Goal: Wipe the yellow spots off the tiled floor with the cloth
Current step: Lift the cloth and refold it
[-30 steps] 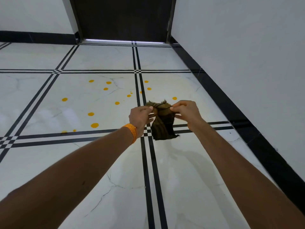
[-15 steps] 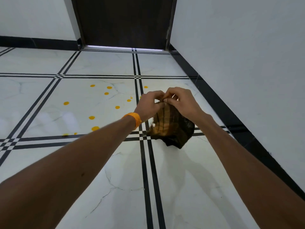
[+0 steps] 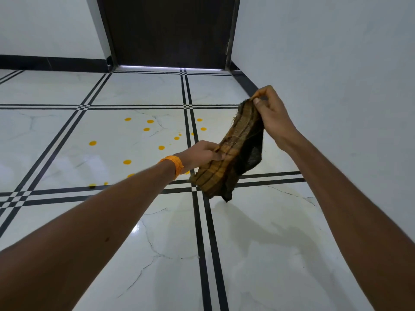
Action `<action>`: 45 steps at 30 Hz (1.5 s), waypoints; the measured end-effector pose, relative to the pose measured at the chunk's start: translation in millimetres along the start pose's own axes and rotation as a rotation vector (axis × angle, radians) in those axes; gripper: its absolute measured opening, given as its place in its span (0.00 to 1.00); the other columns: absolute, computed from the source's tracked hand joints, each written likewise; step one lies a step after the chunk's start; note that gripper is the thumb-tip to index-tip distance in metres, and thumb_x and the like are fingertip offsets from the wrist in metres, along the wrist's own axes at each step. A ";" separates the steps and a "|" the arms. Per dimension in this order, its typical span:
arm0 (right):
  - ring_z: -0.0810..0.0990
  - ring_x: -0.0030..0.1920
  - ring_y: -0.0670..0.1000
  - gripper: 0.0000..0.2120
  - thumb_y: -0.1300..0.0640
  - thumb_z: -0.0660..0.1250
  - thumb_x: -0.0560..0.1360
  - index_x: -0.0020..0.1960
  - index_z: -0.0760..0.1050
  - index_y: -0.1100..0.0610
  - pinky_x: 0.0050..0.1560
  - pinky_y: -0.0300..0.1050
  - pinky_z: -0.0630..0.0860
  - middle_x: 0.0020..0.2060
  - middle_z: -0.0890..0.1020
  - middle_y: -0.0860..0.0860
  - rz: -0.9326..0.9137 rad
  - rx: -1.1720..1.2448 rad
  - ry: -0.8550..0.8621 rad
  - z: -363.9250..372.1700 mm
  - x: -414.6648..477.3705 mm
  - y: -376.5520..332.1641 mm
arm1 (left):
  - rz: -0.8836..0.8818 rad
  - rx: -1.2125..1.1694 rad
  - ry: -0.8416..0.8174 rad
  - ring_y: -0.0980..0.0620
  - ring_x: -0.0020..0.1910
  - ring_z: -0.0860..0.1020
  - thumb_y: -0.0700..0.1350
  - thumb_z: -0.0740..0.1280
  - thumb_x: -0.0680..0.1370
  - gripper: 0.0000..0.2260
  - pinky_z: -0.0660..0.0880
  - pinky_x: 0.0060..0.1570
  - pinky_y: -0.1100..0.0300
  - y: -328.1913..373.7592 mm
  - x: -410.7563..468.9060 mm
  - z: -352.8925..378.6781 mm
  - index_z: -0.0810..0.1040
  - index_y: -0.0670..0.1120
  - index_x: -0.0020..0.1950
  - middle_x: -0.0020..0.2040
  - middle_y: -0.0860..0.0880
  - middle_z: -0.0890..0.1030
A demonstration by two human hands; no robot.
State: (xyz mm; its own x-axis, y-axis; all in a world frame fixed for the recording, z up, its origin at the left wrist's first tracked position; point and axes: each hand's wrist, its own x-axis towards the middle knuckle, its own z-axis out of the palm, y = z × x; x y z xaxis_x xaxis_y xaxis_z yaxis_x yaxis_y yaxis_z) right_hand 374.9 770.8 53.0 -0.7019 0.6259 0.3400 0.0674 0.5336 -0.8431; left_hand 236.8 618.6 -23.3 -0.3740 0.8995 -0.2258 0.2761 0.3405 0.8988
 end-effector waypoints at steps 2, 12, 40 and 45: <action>0.76 0.40 0.43 0.05 0.56 0.58 0.85 0.57 0.72 0.54 0.42 0.41 0.75 0.43 0.79 0.54 -0.032 -0.067 0.080 0.7 2.5 7.4 | -0.075 -0.195 -0.055 0.44 0.55 0.83 0.44 0.65 0.81 0.12 0.77 0.61 0.52 6.6 -2.0 4.5 0.78 0.42 0.63 0.57 0.42 0.84; 0.79 0.56 0.57 0.28 0.38 0.58 0.82 0.67 0.73 0.62 0.59 0.53 0.76 0.64 0.79 0.59 0.580 -0.109 -0.063 40.4 -39.1 83.1 | -0.086 -0.691 0.025 0.48 0.42 0.84 0.47 0.62 0.82 0.09 0.81 0.42 0.56 35.5 -7.2 10.0 0.79 0.44 0.52 0.45 0.45 0.84; 0.81 0.63 0.62 0.18 0.55 0.68 0.79 0.68 0.76 0.55 0.60 0.63 0.78 0.59 0.84 0.57 0.715 0.819 -0.127 50.9 -74.6 78.3 | -0.058 -0.737 0.327 0.46 0.49 0.82 0.44 0.61 0.83 0.08 0.80 0.48 0.52 21.7 -17.4 4.8 0.77 0.43 0.56 0.50 0.43 0.82; 0.84 0.54 0.61 0.20 0.57 0.73 0.76 0.63 0.74 0.66 0.42 0.48 0.81 0.51 0.84 0.58 0.609 0.583 0.083 41.0 -64.0 75.7 | -0.298 -0.642 0.497 0.43 0.48 0.83 0.45 0.61 0.83 0.12 0.80 0.44 0.52 -9.0 -12.5 13.3 0.77 0.39 0.60 0.53 0.41 0.83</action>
State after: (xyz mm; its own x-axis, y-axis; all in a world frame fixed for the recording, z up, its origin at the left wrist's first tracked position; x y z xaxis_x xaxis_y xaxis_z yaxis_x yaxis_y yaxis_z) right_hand 395.8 747.9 -49.7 -0.6061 0.7606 -0.2327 0.0243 -0.2748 -0.9612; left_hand 250.7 607.9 -33.5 -0.7364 0.5220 -0.4303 -0.3927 0.1880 0.9002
